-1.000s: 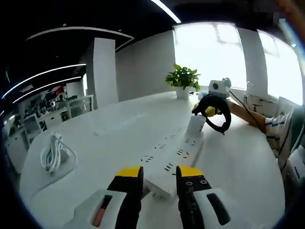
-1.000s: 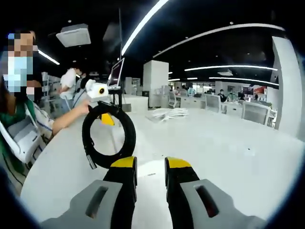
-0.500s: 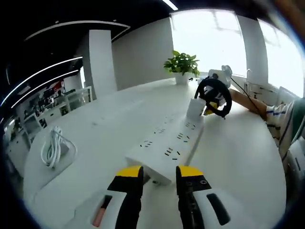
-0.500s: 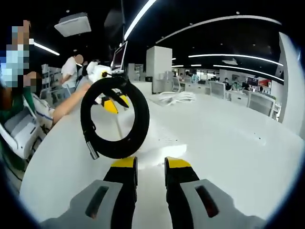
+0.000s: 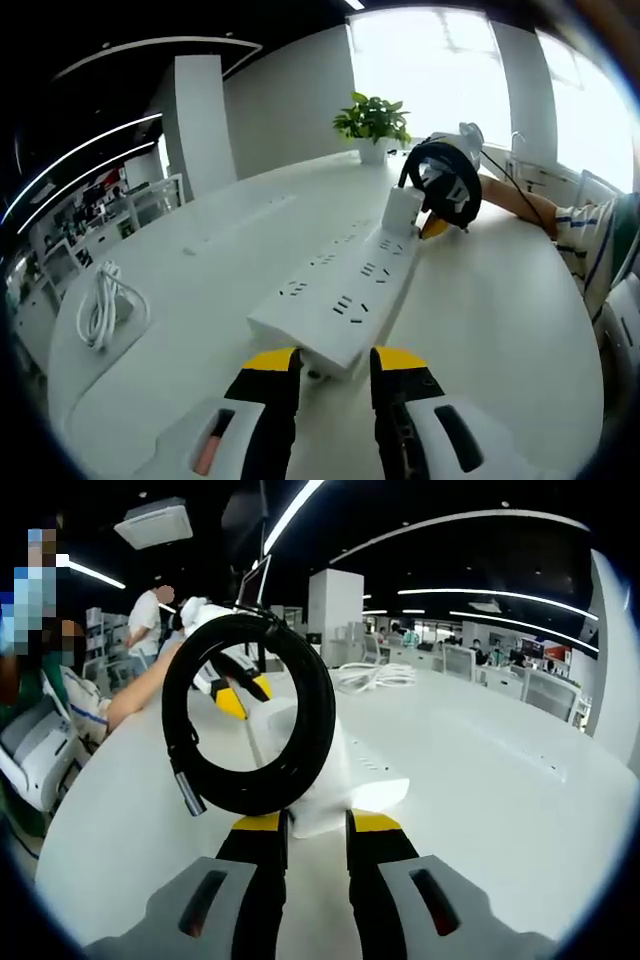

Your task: Straighten the power strip on the desk, plug the charger into it

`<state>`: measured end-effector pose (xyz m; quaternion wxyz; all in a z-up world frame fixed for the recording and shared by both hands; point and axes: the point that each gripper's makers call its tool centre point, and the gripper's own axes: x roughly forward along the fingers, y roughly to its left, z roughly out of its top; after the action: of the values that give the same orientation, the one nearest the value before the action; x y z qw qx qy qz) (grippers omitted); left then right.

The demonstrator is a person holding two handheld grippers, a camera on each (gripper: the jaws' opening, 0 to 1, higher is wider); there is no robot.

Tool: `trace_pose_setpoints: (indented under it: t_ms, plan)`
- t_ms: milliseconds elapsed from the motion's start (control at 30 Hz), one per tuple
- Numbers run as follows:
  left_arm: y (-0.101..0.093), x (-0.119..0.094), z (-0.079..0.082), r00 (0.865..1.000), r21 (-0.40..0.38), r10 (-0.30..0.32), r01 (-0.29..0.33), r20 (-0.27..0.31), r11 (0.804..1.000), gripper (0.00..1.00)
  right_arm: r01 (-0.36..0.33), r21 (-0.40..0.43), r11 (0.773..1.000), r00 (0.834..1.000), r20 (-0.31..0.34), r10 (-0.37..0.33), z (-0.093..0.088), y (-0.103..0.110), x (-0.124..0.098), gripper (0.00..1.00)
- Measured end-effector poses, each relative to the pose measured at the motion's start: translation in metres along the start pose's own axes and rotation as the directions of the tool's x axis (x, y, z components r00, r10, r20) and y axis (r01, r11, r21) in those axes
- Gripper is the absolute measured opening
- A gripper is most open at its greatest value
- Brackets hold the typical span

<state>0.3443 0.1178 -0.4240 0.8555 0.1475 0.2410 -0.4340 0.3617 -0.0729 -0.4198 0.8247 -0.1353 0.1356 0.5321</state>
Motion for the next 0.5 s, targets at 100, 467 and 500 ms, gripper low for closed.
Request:
trace_pose_setpoints:
  t_ms: [100,467,500]
  plan:
    - [0.0000,0.0005,-0.0006,1.000,0.002,0.003,-0.003,0.000,1.000,0.28,0.006,-0.004,1.000,1.000,-0.005,-0.006,-0.0001,0.0000,0.0000,0.22]
    - [0.0025,0.0036,0.0007,1.000,-0.023,0.012,-0.011,0.023,1.000,0.27,0.022,0.006,1.000,1.000,-0.016,-0.021,-0.0009,-0.0004,0.0014,0.23]
    - [0.0030,0.0043,0.0011,1.000,-0.021,0.016,-0.015,0.024,1.000,0.27,0.023,0.007,1.000,1.000,-0.016,-0.023,-0.0010,-0.0010,0.0013,0.23]
